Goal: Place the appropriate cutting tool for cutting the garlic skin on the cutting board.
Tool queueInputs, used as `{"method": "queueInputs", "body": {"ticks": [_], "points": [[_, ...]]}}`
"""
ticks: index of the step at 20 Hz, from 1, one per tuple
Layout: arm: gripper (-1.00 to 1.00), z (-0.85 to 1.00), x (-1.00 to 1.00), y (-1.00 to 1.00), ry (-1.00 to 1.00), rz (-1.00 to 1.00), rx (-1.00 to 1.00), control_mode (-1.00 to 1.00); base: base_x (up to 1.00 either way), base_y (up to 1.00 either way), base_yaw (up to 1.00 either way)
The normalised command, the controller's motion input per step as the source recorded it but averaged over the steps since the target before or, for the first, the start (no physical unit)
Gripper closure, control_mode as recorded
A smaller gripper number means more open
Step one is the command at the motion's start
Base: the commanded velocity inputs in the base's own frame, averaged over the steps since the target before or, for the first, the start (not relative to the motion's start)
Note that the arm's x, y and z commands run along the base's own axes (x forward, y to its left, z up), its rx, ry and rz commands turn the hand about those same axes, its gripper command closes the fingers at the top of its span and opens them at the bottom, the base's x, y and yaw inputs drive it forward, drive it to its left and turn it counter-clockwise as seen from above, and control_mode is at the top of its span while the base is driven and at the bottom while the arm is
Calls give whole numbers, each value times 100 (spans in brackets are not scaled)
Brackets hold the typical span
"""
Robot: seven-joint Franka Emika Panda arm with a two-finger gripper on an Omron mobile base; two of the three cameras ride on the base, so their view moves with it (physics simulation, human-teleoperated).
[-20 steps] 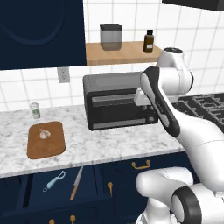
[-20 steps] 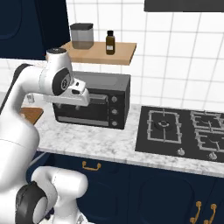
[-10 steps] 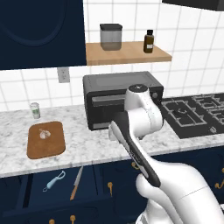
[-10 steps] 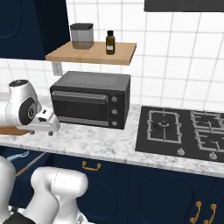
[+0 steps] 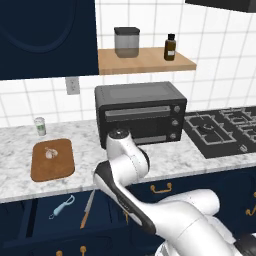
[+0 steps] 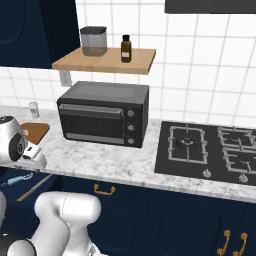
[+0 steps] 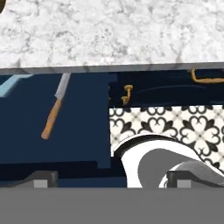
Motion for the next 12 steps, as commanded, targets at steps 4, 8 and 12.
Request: {"method": "queueInputs", "body": {"ticks": [4, 8, 12], "points": [[-100, -64, 0, 92, 16, -11, 0, -100, 0, 0, 0], [-100, -66, -1, 64, 19, -11, 0, -100, 0, 0, 0], [-100, -54, 0, 34, 10, -3, 0, -100, 0, 0, 0]]}}
